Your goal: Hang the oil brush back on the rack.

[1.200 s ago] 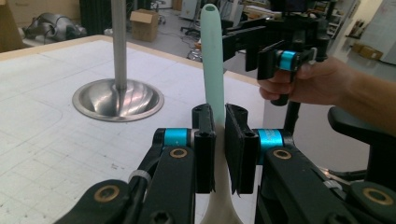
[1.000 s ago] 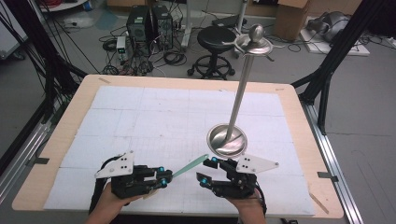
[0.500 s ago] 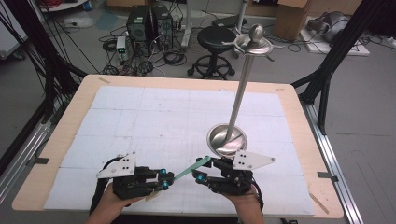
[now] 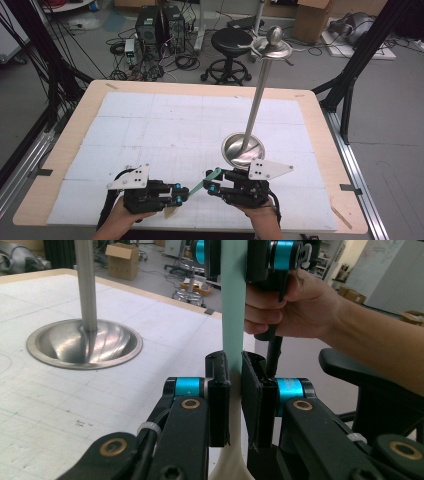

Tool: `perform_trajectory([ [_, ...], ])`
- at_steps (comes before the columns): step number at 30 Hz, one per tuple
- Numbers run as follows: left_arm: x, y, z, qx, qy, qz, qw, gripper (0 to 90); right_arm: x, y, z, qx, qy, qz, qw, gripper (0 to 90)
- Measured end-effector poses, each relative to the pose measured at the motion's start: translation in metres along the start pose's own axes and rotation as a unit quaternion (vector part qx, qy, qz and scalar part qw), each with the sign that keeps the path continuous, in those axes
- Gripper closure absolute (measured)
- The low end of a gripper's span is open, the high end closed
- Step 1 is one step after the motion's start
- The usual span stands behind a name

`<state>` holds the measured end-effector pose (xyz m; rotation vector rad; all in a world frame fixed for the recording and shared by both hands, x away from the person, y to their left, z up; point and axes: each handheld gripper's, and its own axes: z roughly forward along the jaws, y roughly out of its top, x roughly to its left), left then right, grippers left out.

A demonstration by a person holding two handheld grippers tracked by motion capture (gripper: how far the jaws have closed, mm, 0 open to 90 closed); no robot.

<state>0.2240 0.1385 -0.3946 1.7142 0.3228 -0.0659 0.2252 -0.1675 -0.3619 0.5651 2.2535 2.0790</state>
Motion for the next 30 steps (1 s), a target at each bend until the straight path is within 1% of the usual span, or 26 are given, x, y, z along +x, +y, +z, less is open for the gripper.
perform_trajectory([
  [3,0.0,0.0,0.001,0.0,-0.005,0.0,1.0,81.5,0.001,0.002,0.001,-0.001,0.006,0.0,1.0,69.3],
  [6,0.001,-0.001,0.001,0.003,-0.007,0.002,1.0,81.5,0.001,0.004,0.003,-0.003,0.016,0.008,0.9998,71.2],
  [8,0.001,-0.001,0.002,0.006,-0.005,0.006,0.9999,81.4,0.002,0.006,0.005,-0.002,0.02,0.015,0.9997,73.7],
  [12,0.001,-0.001,0.002,0.008,-0.003,0.007,0.9999,81.4,0.003,0.007,0.009,0.001,0.022,0.014,0.9996,75.2],
  [15,0.002,-0.001,0.002,0.011,0.0,0.011,0.9999,81.4,0.004,0.009,0.011,0.005,0.021,0.02,0.9996,76.7],
  [18,0.002,-0.001,0.002,0.012,0.004,0.013,0.9998,81.4,0.007,0.013,0.014,0.015,0.012,0.022,0.9996,78.4],
  [20,0.002,-0.001,0.002,0.012,0.004,0.014,0.9998,81.4,0.008,0.014,0.015,0.018,0.011,0.024,0.9995,78.9],
  [22,0.001,-0.001,0.001,0.013,0.005,0.016,0.9998,81.5,0.009,0.015,0.016,0.018,0.009,0.022,0.9995,79.3],
  [24,0.001,-0.001,0.002,0.011,0.005,0.017,0.9998,82.1,0.011,0.017,0.017,0.026,0.006,0.023,0.9994,80.9],
  [26,0.0,-0.001,0.001,0.011,0.002,0.021,0.9997,82.3,0.012,0.019,0.018,0.029,0.009,0.019,0.9994,82.3],
  [27,0.0,-0.001,0.001,0.011,0.002,0.021,0.9997,81.7,0.012,0.019,0.018,0.029,0.009,0.019,0.9994,82.3],
  [28,0.0,0.0,0.0,0.007,0.006,0.012,0.9999,75.0,0.013,0.02,0.018,0.03,0.012,0.015,0.9994,82.6],
  [30,0.001,0.0,-0.001,0.007,0.007,0.009,0.9999,65.2,0.014,0.021,0.018,0.03,0.013,0.014,0.9994,82.6],
])
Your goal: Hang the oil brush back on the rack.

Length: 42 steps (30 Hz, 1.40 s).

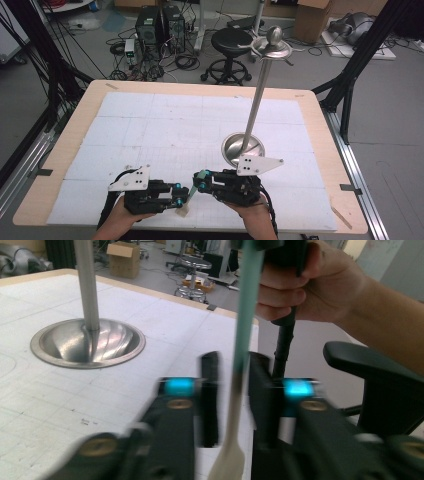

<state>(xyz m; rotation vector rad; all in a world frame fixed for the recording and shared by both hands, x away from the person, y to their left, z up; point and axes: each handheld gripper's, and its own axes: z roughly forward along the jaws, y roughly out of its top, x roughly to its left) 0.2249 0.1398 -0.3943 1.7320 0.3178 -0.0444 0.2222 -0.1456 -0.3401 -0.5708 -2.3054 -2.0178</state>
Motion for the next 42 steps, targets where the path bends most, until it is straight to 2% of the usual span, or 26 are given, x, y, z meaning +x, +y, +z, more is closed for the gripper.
perform_trajectory([
  [1,0.0,0.001,-0.001,-0.003,0.002,-0.002,1.0,65.2,0.0,0.001,0.0,0.001,-0.001,-0.001,1.0,82.7],
  [3,0.0,0.001,-0.003,-0.005,-0.003,0.0,1.0,58.0,0.001,0.003,-0.001,0.003,-0.001,-0.007,1.0,82.7],
  [4,0.0,0.002,-0.003,-0.005,-0.005,-0.001,1.0,52.5,0.001,0.005,-0.001,0.007,0.007,-0.01,0.9999,82.7],
  [5,0.0,0.003,-0.003,-0.005,-0.008,0.0,1.0,52.5,0.001,0.005,-0.001,0.007,0.007,-0.01,0.9999,82.7],
  [6,0.0,0.004,-0.002,-0.004,-0.016,0.002,0.9999,49.6,0.0,0.007,0.0,0.003,0.021,-0.015,0.9997,82.7],
  [12,0.0,0.012,0.004,0.005,-0.043,0.01,0.999,50.3,-0.007,0.012,0.0,-0.002,0.063,-0.018,0.9978,82.7],
  [15,-0.003,0.014,0.008,0.012,-0.055,0.018,0.9983,55.2,-0.008,0.014,-0.001,-0.011,0.083,-0.025,0.9962,82.7],
  [16,-0.004,0.014,0.009,0.013,-0.058,0.019,0.9981,60.2,-0.007,0.016,-0.001,-0.011,0.093,-0.027,0.9952,82.7],
  [18,-0.005,0.015,0.011,0.015,-0.064,0.024,0.9976,62.6,-0.007,0.016,0.0,-0.012,0.098,-0.031,0.9947,82.7],
  [20,-0.005,0.014,0.012,0.014,-0.07,0.028,0.997,75.1,-0.005,0.019,0.002,0.0,0.101,-0.033,0.9943,82.7],
  [21,-0.006,0.014,0.012,0.011,-0.069,0.032,0.997,75.1,-0.005,0.019,0.002,0.0,0.101,-0.033,0.9943,82.7],
  [23,-0.006,0.014,0.012,0.009,-0.067,0.041,0.9969,82.8,-0.005,0.02,0.003,0.001,0.099,-0.038,0.9944,82.7],
  [27,-0.008,0.014,0.012,0.005,-0.052,0.042,0.9978,84.0,-0.004,0.021,0.003,-0.003,0.092,-0.038,0.995,82.3],
  [28,-0.008,0.015,0.012,0.002,-0.043,0.04,0.9983,84.2,-0.001,0.021,0.003,-0.012,0.067,-0.035,0.9971,68.0],
  [29,-0.008,0.015,0.012,0.001,-0.035,0.04,0.9986,84.2,-0.001,0.021,0.003,-0.012,0.067,-0.035,0.9971,68.0],
  [30,-0.009,0.015,0.012,-0.002,-0.023,0.038,0.999,84.3,0.0,0.021,0.003,-0.018,0.057,-0.031,0.9977,59.2],
  [31,-0.008,0.015,0.011,-0.004,-0.014,0.038,0.9992,84.3,0.004,0.02,0.002,-0.026,0.014,-0.036,0.9989,52.2],
  [32,-0.009,0.014,0.012,-0.008,0.003,0.036,0.9993,84.3,0.006,0.02,0.002,-0.025,0.002,-0.037,0.999,50.3],
  [33,-0.009,0.014,0.012,-0.008,0.003,0.036,0.9993,84.3,0.006,0.02,0.002,-0.025,0.002,-0.037,0.999,50.3],
  [35,-0.009,0.013,0.012,-0.009,0.027,0.037,0.9989,84.3,0.01,0.02,0.003,-0.026,-0.042,-0.042,0.9979,45.6],
  [36,-0.008,0.013,0.013,-0.01,0.046,0.034,0.9983,84.3,0.014,0.02,0.003,-0.032,-0.083,-0.037,0.9953,45.1],
  [37,-0.008,0.013,0.013,-0.009,0.057,0.032,0.9978,84.3,0.015,0.02,0.003,-0.031,-0.098,-0.038,0.9939,45.4],
  [38,-0.008,0.013,0.013,-0.009,0.057,0.032,0.9978,84.3,0.015,0.02,0.003,-0.031,-0.098,-0.038,0.9939,45.4],
  [40,-0.008,0.014,0.014,-0.012,0.084,0.029,0.996,84.3,0.017,0.02,0.006,-0.031,-0.132,-0.029,0.9903,46.2],
  [41,-0.008,0.014,0.014,-0.012,0.084,0.029,0.996,84.3,0.017,0.02,0.006,-0.031,-0.132,-0.029,0.9903,46.2],
  [42,-0.007,0.014,0.015,-0.013,0.092,0.03,0.9952,84.3,0.018,0.021,0.008,-0.029,-0.148,-0.021,0.9884,46.6],
])
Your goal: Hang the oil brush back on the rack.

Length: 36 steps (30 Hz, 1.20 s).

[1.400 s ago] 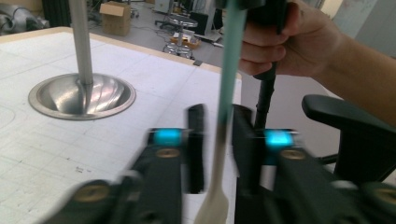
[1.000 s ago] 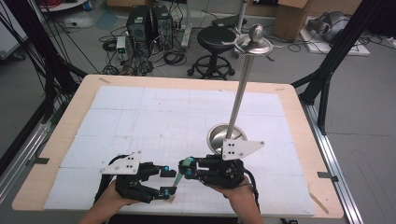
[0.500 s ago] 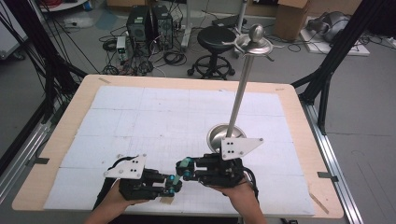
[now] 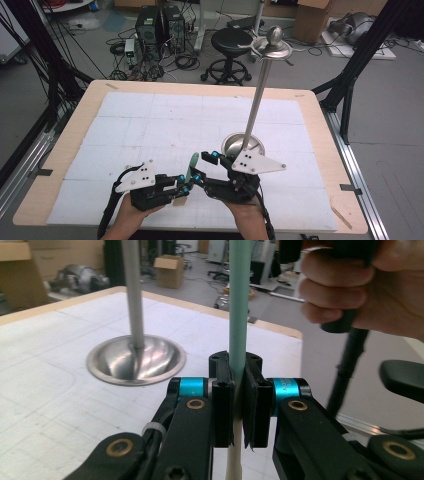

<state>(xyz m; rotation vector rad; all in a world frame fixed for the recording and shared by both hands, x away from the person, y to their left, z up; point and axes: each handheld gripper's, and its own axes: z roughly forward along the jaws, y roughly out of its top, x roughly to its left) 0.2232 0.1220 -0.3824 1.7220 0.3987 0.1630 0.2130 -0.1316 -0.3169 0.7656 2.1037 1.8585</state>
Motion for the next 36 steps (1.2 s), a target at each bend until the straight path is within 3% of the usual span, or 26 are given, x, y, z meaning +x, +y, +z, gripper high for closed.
perform_trajectory([
  [3,0.0,0.0,0.001,0.003,0.021,0.0,0.9998,84.3,0.002,0.0,0.002,-0.001,-0.012,0.009,0.9999,48.1],
  [6,-0.001,-0.001,0.002,0.005,0.042,0.003,0.9991,84.3,0.004,0.0,0.005,-0.005,-0.039,0.014,0.9991,53.1],
  [20,-0.002,0.0,0.006,0.011,0.088,0.006,0.9961,84.3,0.009,0.001,0.02,0.007,-0.077,0.043,0.9961,59.1],
  [27,-0.003,0.0,0.009,0.012,0.1,0.011,0.9948,84.3,0.008,0.004,0.024,0.014,-0.072,0.066,0.9951,66.0],
  [36,-0.005,0.0,0.011,0.01,0.114,0.015,0.9933,84.3,0.009,0.007,0.025,0.018,-0.076,0.069,0.9945,73.0],
])
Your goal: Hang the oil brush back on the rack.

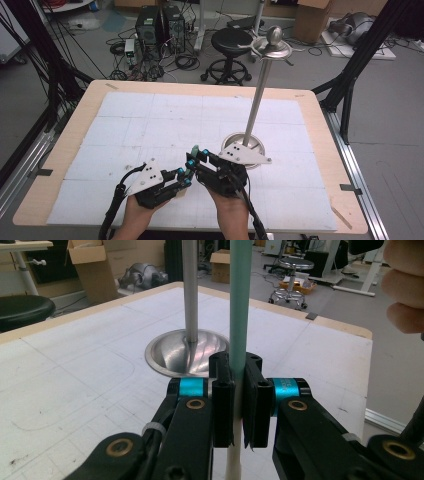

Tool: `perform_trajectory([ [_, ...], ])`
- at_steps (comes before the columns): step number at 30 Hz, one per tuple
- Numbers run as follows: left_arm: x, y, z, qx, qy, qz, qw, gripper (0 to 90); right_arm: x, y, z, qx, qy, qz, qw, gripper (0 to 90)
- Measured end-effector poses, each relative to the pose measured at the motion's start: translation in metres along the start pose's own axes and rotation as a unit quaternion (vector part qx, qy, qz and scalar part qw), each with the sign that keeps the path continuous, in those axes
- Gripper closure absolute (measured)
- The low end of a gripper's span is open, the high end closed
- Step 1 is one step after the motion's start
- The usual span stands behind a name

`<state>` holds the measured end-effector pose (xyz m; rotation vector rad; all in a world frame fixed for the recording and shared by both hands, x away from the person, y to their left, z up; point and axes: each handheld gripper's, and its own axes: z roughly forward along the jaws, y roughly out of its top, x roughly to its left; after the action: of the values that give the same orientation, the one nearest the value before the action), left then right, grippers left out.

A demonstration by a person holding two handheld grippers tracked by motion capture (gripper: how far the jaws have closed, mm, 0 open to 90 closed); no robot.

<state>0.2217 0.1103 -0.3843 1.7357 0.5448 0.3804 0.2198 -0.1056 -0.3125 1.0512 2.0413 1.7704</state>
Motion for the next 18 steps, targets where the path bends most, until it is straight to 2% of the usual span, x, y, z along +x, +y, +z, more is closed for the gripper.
perform_trajectory([
  [5,-0.001,0.0,0.0,0.001,0.006,0.005,1.0,84.3,-0.001,0.0,-0.001,0.0,0.004,0.01,0.9999,74.9],
  [7,-0.001,0.0,0.0,0.001,0.002,0.004,1.0,84.3,-0.002,0.001,-0.001,0.0,0.006,0.01,0.9999,75.3],
  [12,0.001,0.001,-0.002,-0.01,-0.026,-0.002,0.9996,83.6,-0.003,0.002,-0.004,-0.002,0.02,0.009,0.9998,76.5],
  [13,0.002,0.001,-0.003,-0.011,-0.029,-0.005,0.9995,81.6,-0.003,0.002,-0.005,-0.001,0.022,0.005,0.9998,76.6],
  [14,0.003,0.002,-0.004,-0.014,-0.036,-0.009,0.9992,73.1,-0.004,0.002,-0.006,0.0,0.025,-0.006,0.9997,76.7],
  [18,0.009,0.003,-0.009,-0.019,-0.063,-0.018,0.9977,67.0,-0.005,0.003,-0.009,0.004,0.032,-0.011,0.9994,76.8],
])
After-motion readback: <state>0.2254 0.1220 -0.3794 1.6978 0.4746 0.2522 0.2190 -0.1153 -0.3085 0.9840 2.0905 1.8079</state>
